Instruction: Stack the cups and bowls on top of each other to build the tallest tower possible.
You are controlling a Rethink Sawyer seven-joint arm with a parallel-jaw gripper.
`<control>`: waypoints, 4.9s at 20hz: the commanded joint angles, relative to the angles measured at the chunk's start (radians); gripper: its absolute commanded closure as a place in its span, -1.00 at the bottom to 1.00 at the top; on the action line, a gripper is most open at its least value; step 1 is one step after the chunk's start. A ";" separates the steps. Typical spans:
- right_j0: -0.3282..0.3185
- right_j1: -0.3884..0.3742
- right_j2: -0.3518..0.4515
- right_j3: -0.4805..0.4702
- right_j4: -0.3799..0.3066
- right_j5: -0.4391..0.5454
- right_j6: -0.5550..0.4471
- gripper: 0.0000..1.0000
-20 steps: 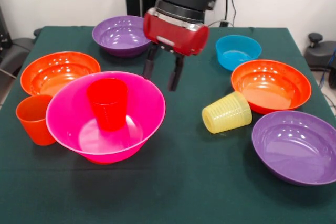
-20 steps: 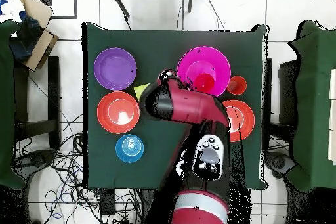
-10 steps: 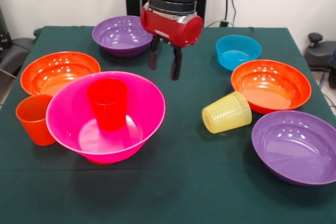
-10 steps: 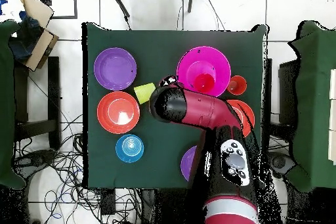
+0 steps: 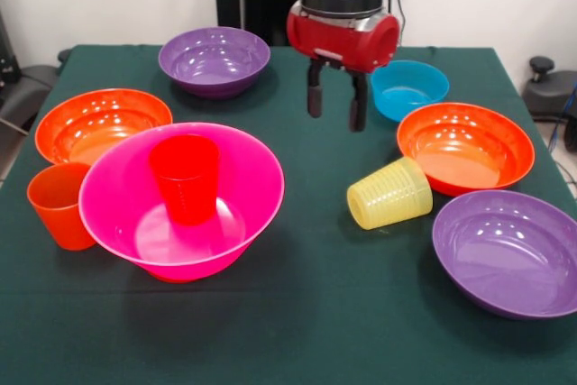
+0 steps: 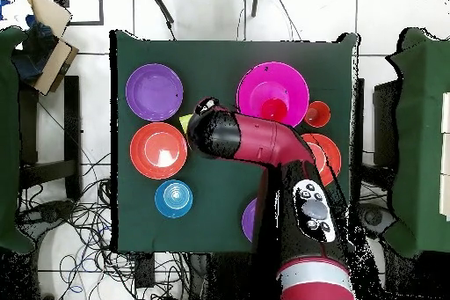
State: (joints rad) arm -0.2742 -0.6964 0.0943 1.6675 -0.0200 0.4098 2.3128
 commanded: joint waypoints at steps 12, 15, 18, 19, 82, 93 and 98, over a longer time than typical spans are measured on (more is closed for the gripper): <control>-0.009 -0.050 0.128 0.063 -0.103 0.164 -0.137 -1.00; -0.013 -0.054 0.111 0.053 -0.107 0.170 -0.129 -1.00; -0.022 -0.048 0.104 0.046 -0.110 0.153 -0.119 -1.00; -0.027 -0.048 0.103 0.046 -0.110 0.147 -0.118 -1.00; 0.301 0.230 -0.195 -0.268 -0.287 0.001 0.072 -1.00; 0.511 0.355 -0.455 -0.356 -0.215 0.019 0.222 -1.00; 0.511 0.380 -0.435 -0.375 -0.167 -0.006 0.192 -1.00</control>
State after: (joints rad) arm 0.2370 -0.3812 -0.3389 1.3631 -0.2229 0.4104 2.3130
